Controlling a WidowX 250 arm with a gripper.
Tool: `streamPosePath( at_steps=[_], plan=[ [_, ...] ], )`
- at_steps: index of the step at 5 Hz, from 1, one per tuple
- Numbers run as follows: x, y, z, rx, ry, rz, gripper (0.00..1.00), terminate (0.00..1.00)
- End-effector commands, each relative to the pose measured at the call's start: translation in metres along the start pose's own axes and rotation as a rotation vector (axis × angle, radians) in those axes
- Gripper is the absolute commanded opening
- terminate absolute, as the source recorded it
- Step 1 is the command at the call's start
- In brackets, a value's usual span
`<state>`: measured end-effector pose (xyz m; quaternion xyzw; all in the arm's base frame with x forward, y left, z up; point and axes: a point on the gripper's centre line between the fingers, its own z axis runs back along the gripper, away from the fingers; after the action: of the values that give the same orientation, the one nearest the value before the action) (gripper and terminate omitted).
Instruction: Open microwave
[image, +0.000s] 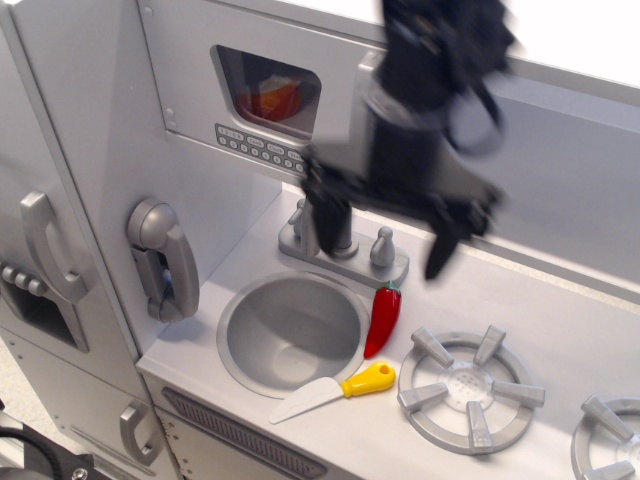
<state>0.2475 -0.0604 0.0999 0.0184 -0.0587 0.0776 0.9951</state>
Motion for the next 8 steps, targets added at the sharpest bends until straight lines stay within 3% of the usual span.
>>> streamPosePath(
  at_steps=[1,3,5,6,8],
  plan=[
    [0.055,0.045,0.041,-0.044,-0.127,0.064,1.0,0.0],
    [0.095,0.058,0.036,-0.024,-0.207,0.1,1.0,0.0],
    [0.107,0.054,0.022,-0.006,-0.201,0.106,1.0,0.0],
    [0.101,0.049,0.016,-0.022,-0.207,0.085,0.0,0.0],
    [0.097,0.048,0.013,-0.063,-0.232,0.046,0.0,0.0]
  ],
)
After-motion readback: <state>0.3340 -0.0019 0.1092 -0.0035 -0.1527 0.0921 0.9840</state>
